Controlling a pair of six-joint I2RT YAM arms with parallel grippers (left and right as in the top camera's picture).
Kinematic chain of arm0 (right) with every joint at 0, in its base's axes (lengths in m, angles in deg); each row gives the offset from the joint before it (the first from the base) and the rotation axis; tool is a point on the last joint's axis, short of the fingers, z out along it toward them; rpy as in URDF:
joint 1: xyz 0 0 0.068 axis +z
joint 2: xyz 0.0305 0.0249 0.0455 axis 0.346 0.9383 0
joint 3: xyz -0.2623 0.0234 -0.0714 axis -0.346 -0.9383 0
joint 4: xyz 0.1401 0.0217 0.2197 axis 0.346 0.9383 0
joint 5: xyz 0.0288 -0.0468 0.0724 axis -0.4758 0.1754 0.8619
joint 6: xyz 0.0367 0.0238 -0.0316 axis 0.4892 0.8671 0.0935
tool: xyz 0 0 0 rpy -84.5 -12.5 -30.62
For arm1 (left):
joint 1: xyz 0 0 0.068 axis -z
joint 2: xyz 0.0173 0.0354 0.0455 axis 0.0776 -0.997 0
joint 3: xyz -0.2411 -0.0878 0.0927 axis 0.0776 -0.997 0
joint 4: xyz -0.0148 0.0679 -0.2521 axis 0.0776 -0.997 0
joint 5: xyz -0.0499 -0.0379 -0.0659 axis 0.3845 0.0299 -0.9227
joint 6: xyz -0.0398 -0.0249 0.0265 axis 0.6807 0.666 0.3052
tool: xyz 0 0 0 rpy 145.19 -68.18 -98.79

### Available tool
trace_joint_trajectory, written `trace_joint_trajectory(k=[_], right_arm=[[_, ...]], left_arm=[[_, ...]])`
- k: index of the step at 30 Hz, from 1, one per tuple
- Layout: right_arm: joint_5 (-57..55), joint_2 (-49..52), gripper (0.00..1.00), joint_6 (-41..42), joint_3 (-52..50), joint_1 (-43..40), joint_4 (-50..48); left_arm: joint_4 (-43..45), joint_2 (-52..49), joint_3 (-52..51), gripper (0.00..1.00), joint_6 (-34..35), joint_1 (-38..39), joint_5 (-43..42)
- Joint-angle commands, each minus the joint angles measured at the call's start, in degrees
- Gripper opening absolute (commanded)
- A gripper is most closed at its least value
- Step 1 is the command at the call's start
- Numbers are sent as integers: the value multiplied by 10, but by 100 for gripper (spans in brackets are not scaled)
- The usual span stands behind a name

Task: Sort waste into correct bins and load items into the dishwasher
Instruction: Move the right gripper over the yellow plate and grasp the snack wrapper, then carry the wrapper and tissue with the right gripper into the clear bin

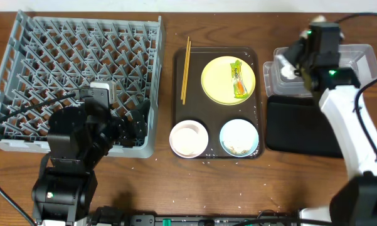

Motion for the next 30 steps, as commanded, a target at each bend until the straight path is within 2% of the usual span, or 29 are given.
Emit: trace_joint_trajectory(k=[1,3,4,5,6,7,11,15,19,21,23,26,28,30], right_arm=[[-48,48,1,82,-7,-35,-10],[-48,70,1,86,-7,-45,-23],[-48,80,7,85,-7,-48,-29],[-50,88,22,85,-7,-50,-38],[-53,96,45,77,-7,-52,-49],[-52,99,62,61,-7,-54,-62],[18,79,68,-8,-7,-54,-76],[140,33,66,-74,-7,-38,-86],[228,-1,63,-235,-7,16,-71],[222,0,63,-301,-7,51,-38],[179,12,61,-331,-8,89,-2],[101,44,59,-333,-8,131,21],[52,80,65,-333,-8,153,9],[18,116,67,-333,-8,165,-16]], left_arm=[[1,1,14,98,3,0,-7],[1,1,14,98,3,0,-7],[1,1,14,98,3,0,-7],[1,1,14,98,3,0,-7],[1,1,14,98,3,0,-7],[1,1,14,98,3,0,-7],[1,1,14,98,3,0,-7],[1,1,14,98,3,0,-7],[1,1,14,98,3,0,-7],[1,1,14,98,3,0,-7],[1,1,14,98,3,0,-7],[1,1,14,98,3,0,-7],[1,1,14,98,3,0,-7],[1,1,14,98,3,0,-7]])
